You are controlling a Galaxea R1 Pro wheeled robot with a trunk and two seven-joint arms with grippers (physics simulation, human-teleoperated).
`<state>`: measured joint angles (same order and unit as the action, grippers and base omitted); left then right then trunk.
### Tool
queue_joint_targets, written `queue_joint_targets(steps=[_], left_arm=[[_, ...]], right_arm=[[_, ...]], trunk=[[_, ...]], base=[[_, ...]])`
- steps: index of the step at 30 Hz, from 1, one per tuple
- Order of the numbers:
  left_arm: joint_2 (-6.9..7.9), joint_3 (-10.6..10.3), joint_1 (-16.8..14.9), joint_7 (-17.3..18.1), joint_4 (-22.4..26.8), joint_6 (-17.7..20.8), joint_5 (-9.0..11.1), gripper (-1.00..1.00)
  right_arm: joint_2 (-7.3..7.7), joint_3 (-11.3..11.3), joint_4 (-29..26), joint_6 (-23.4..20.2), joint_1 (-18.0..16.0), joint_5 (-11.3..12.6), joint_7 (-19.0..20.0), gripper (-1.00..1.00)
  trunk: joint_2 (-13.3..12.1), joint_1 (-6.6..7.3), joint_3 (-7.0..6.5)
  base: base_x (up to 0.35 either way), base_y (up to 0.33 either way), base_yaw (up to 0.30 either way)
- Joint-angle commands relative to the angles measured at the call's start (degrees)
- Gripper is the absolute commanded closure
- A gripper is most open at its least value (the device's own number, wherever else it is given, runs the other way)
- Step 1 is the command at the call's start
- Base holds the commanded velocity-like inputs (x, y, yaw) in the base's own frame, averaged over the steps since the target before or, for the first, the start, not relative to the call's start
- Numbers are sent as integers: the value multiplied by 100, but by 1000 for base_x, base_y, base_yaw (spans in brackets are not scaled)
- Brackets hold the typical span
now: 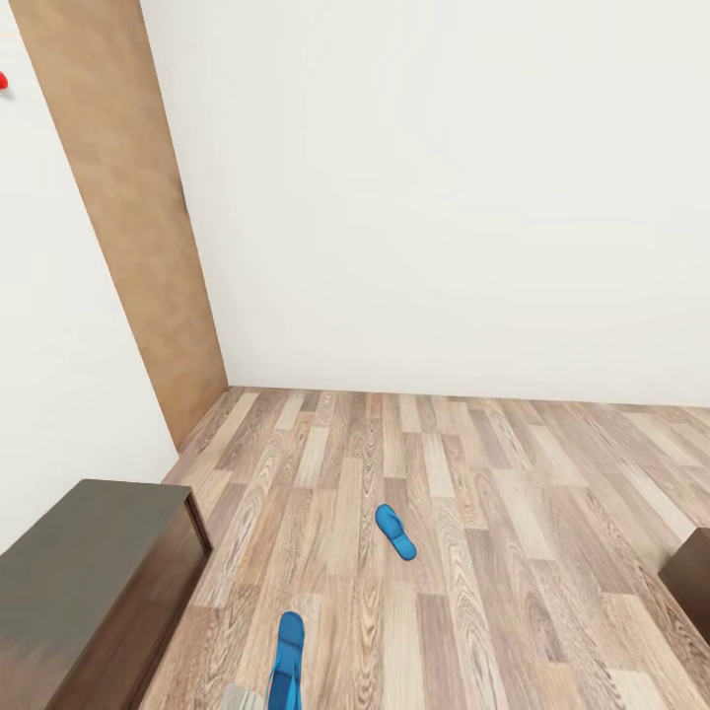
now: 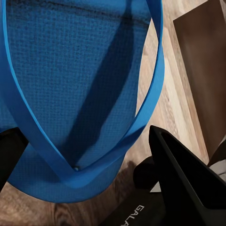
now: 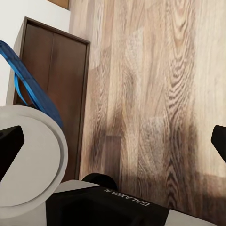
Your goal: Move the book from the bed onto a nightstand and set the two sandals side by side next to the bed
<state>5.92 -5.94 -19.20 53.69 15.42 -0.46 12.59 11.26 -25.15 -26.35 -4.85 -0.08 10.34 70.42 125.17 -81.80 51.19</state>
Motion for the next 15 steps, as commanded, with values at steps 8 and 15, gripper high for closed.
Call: queue_joint_targets(steps=[8,15], left_arm=[[5,-47,-5,1,0,-7,51,100],[5,-47,-3,1,-2,-7,51,100]], right_arm=[[-1,-9,-2,-68,-1,21,25,-100],[-1,-8,-1,-69,-1,21,25,-100]], trunk=[[2,1,2],[2,1,-7]], base=[[0,0,-191],[0,0,-295]])
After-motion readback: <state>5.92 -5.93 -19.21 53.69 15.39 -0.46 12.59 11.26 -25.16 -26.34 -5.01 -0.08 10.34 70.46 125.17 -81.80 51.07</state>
